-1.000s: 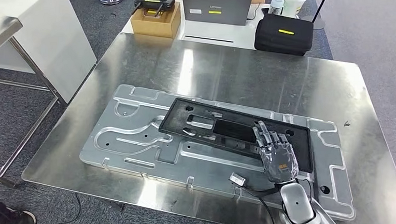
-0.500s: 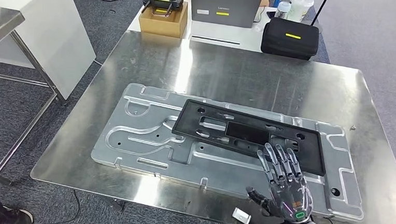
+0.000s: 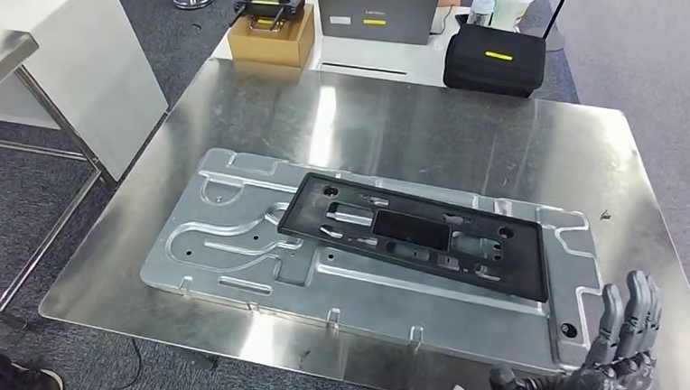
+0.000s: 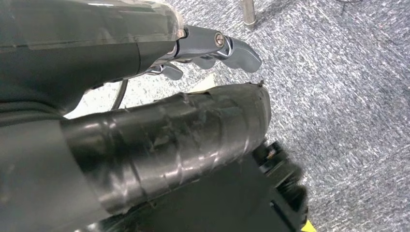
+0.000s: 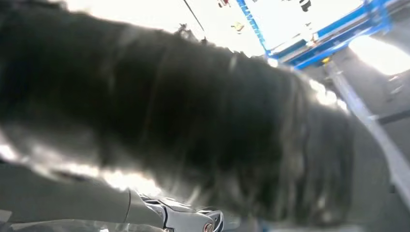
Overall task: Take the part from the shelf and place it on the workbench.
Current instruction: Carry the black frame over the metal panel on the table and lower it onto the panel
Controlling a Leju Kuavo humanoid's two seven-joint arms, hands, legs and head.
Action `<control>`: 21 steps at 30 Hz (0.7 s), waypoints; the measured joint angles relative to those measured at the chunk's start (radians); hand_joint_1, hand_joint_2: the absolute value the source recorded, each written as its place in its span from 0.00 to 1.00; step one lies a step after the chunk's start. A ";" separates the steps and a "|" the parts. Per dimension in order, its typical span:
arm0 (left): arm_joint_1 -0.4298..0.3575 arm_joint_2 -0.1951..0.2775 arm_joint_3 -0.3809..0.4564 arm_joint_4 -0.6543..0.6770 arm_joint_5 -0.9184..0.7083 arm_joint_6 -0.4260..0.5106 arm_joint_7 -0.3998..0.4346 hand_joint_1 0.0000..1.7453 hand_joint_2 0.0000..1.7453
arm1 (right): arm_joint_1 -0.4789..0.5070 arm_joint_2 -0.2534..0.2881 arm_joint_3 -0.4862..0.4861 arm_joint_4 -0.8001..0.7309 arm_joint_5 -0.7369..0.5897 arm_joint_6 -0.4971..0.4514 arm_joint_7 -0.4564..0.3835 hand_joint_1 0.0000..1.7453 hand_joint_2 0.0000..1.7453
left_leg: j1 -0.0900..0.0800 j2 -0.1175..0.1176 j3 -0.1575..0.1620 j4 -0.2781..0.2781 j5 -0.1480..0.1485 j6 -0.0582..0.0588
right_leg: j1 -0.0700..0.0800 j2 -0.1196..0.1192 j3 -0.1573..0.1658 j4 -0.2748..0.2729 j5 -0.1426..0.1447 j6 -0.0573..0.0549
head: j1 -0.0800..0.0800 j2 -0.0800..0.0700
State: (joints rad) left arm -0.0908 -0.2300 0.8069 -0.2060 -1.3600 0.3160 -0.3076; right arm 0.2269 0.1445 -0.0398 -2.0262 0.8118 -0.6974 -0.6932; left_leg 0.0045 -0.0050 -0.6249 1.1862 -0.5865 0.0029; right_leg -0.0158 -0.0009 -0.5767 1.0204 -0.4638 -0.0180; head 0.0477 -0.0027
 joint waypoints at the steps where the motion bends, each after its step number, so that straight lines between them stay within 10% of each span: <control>1: 0.001 0.000 0.001 0.000 0.002 0.003 0.001 0.00 0.00 | 0.007 0.014 -0.004 -0.001 -0.025 0.000 0.000 0.00 0.00 | 0.001 0.000 -0.028 0.062 -0.027 -0.002 | 0.001 -0.001 -0.002 0.001 0.000 -0.001 | 0.000 0.000; 3: 0.005 0.000 0.005 0.000 0.005 0.008 0.002 0.00 0.00 | 0.024 0.038 -0.010 -0.001 -0.068 0.001 0.000 0.00 0.00 | 0.002 0.000 -0.045 0.103 -0.026 -0.004 | 0.002 -0.001 -0.003 0.003 0.000 -0.001 | 0.000 0.000; 8: 0.009 0.001 0.014 0.000 0.006 0.017 0.004 0.00 0.00 | 0.054 0.078 -0.016 -0.002 -0.115 0.002 -0.001 0.00 0.00 | 0.000 -0.001 0.083 -0.151 0.091 0.009 | 0.007 0.002 -0.005 0.012 0.000 0.008 | 0.000 0.000; 12: 0.017 -0.001 0.019 0.000 0.006 0.022 0.013 0.00 0.00 | 0.095 0.101 -0.028 -0.013 -0.156 0.000 -0.001 0.00 0.00 | 0.000 0.000 0.086 -0.176 0.108 0.032 | 0.006 0.002 -0.010 0.021 -0.005 0.029 | 0.001 0.000; 18: 0.018 -0.004 0.019 0.000 0.005 0.027 0.019 0.00 0.00 | 0.135 0.114 -0.041 -0.026 -0.188 0.000 -0.001 0.00 0.00 | -0.002 0.011 0.059 -0.175 0.128 0.052 | 0.001 0.002 -0.108 0.279 -0.158 0.044 | 0.001 0.000; 21: 0.019 -0.005 0.019 0.000 0.006 0.033 0.021 0.00 0.00 | 0.151 0.118 -0.048 -0.026 -0.208 0.000 -0.001 0.00 0.00 | -0.002 0.011 0.044 -0.163 0.133 0.046 | 0.000 0.002 -0.009 0.127 -0.090 0.040 | 0.002 0.000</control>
State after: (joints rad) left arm -0.0723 -0.2352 0.8264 -0.2060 -1.3542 0.3490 -0.2869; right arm 0.3775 0.2627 -0.0879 -2.0526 0.6041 -0.6973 -0.6940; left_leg 0.0026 0.0062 -0.5813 1.0236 -0.4531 0.0493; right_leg -0.0155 0.0008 -0.5855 1.1477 -0.5538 0.0215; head 0.0493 -0.0027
